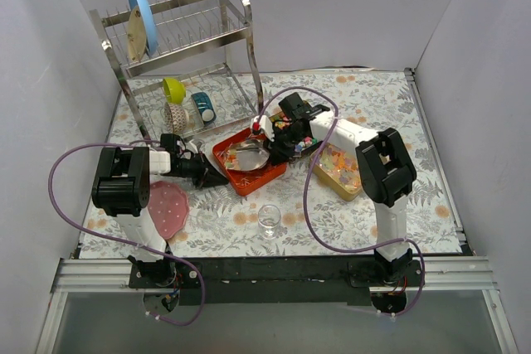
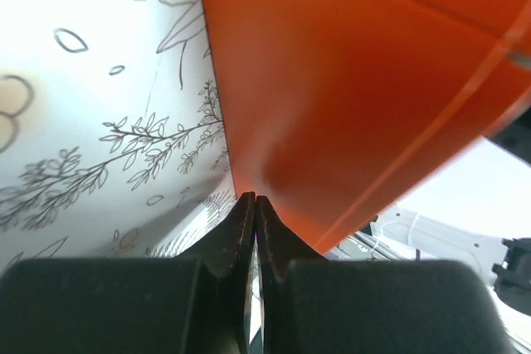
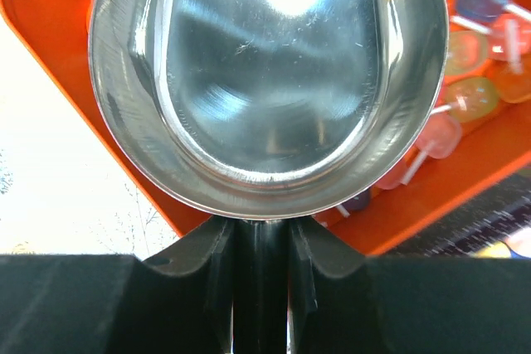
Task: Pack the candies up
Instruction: Scoop the fake candies from the storage box, then place the fake candies in the packing bottle.
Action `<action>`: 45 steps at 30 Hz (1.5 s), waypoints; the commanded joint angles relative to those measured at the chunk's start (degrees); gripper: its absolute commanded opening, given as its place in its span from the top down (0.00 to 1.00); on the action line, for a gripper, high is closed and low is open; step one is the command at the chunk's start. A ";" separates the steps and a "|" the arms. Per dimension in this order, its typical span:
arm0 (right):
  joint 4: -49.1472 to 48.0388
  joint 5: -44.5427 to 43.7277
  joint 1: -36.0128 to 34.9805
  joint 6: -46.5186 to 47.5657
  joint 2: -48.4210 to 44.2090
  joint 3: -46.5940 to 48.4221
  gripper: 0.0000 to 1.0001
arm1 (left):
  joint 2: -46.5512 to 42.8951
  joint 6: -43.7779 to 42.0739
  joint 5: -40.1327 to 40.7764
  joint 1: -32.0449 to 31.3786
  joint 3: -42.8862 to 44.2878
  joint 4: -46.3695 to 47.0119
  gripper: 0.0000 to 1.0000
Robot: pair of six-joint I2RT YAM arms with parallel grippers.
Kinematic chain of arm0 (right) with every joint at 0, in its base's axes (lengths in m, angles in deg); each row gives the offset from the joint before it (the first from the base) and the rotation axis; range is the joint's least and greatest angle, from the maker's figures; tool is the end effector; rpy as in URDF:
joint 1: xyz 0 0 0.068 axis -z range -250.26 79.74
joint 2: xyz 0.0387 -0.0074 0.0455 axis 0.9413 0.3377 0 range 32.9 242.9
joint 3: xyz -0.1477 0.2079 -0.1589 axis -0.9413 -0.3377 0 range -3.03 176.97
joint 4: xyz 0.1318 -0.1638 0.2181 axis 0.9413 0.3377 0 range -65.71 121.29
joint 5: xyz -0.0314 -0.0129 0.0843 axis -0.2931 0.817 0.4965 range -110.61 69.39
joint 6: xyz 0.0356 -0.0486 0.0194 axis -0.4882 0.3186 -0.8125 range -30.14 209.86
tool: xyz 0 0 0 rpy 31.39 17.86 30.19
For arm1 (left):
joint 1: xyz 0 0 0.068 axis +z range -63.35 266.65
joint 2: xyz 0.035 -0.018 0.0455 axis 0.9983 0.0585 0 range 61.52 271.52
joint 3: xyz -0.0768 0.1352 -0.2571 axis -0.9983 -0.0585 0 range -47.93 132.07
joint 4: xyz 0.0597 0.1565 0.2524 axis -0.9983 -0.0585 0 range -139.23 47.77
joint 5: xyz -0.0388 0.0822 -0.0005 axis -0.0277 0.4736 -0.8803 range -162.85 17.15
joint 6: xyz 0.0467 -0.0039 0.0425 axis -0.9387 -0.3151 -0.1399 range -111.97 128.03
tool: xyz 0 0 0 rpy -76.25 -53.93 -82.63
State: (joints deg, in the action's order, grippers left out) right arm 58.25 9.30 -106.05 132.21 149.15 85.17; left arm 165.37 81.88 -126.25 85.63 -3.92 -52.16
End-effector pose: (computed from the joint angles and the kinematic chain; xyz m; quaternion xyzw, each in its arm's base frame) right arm 0.3810 0.3044 0.1905 -0.6393 0.6885 0.2366 0.2477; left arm 0.3218 -0.0448 0.0812 0.4586 -0.7546 0.4467 0.1442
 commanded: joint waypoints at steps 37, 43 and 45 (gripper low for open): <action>-6.02 10.61 7.67 0.27 -28.26 -15.08 0.99 | -6.64 -23.83 -11.99 3.92 2.22 -14.86 0.55; 3.12 6.83 8.90 5.19 -35.46 -15.43 0.99 | -9.37 -25.06 -9.61 3.92 3.18 -17.74 0.53; 6.89 5.60 9.25 7.47 -38.18 -16.04 0.99 | -10.07 -25.06 -9.17 3.92 3.71 -18.45 0.53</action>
State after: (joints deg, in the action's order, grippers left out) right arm 57.75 16.41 -97.60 134.13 116.86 69.48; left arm 158.36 58.75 -136.24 89.17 -1.56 -68.09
